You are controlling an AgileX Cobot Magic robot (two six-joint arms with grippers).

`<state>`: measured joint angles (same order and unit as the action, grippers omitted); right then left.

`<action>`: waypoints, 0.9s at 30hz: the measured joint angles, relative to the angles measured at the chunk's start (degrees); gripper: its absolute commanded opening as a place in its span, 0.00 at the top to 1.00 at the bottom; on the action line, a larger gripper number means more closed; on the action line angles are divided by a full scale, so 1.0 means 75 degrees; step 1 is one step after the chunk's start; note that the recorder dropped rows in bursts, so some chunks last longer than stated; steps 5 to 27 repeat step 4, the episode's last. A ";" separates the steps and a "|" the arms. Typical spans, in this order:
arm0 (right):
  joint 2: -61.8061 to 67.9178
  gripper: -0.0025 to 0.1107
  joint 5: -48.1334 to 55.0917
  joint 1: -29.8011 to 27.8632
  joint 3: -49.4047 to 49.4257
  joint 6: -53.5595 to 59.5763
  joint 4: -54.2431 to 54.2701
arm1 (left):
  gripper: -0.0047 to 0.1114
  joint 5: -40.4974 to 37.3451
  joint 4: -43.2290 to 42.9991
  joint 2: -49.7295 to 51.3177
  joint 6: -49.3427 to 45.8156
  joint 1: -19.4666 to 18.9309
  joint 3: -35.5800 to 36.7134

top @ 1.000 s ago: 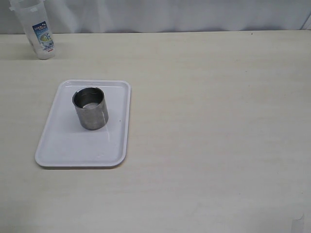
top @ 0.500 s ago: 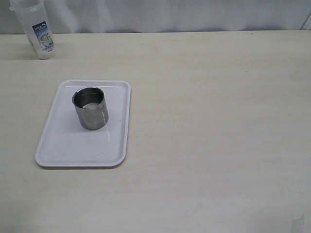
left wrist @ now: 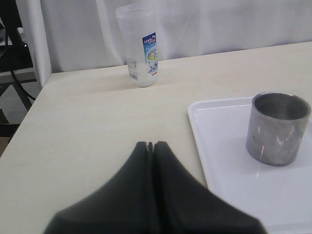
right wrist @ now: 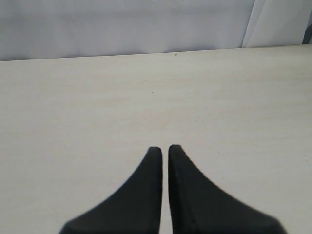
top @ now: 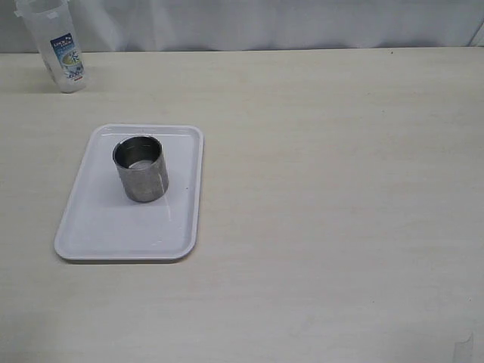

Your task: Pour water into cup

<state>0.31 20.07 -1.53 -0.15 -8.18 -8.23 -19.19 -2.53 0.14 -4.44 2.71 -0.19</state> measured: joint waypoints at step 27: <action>0.0000 0.94 0.0000 0.0000 0.0000 0.0000 0.0000 | 0.96 0.0000 0.0000 0.0000 0.0000 0.0000 0.0000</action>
